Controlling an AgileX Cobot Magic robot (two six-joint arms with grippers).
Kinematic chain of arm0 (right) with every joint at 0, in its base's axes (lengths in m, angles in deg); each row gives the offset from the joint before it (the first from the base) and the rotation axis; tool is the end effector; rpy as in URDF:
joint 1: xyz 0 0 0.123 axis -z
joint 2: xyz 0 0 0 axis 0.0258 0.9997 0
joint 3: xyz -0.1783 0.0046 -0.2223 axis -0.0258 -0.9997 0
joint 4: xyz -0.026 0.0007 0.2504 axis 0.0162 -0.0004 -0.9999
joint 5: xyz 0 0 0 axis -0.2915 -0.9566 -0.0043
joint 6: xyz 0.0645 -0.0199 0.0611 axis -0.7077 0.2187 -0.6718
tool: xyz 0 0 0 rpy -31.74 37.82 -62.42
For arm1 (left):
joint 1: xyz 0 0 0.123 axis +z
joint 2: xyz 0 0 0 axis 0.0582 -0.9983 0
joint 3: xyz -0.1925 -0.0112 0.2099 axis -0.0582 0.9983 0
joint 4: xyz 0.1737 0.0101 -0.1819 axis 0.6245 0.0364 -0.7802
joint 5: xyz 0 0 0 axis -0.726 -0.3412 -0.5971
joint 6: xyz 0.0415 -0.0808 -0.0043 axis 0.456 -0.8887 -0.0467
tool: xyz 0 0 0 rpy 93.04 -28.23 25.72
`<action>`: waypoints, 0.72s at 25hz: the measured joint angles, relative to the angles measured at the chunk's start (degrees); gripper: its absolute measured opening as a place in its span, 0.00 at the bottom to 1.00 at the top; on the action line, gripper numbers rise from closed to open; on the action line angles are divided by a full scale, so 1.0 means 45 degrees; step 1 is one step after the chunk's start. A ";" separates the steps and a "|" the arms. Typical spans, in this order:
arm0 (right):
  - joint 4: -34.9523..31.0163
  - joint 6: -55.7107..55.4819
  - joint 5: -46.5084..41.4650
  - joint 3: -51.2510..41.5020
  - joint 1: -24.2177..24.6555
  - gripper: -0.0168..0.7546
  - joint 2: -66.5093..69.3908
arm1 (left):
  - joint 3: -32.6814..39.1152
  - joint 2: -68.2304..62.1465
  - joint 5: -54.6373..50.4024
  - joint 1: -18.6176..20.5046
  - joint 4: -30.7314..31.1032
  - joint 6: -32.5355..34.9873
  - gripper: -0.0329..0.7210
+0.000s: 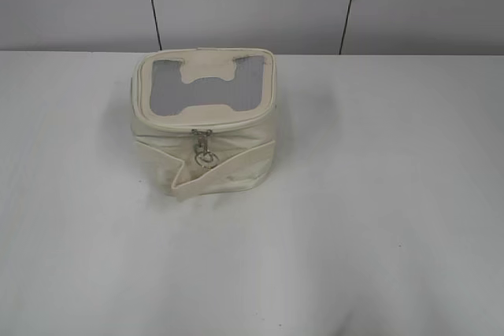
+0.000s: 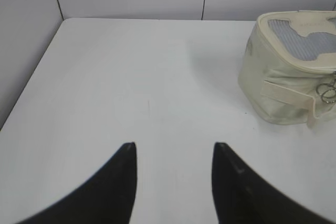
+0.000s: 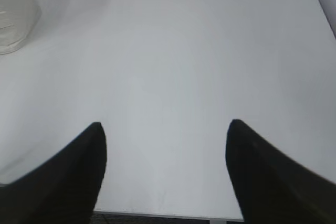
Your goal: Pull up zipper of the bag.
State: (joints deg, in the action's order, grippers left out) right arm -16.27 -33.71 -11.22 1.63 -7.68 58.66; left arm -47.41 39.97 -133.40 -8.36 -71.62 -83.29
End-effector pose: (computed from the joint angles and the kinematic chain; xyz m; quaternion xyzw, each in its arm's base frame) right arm -0.0050 0.0006 0.2778 -0.0516 0.8465 0.0322 0.5289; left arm -0.0098 0.0023 0.2883 0.0236 0.8387 -0.0232 0.5436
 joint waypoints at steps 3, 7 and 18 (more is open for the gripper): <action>0.0000 0.0000 0.0012 0.0000 0.0167 0.74 0.0000 | 0.0000 0.0000 0.0000 -0.0014 0.0000 0.0000 0.50; 0.0000 0.0000 0.0012 0.0000 0.0181 0.74 0.0000 | 0.0000 0.0000 0.0000 -0.0169 0.0000 0.0000 0.47; 0.0000 0.0000 0.0015 0.0000 0.0181 0.74 0.0000 | 0.0000 0.0000 0.0000 -0.0180 0.0000 0.0000 0.46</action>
State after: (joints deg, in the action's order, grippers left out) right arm -16.27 -33.71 -11.16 1.63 -6.87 58.66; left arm -47.41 39.97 -133.40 -9.17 -71.62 -83.29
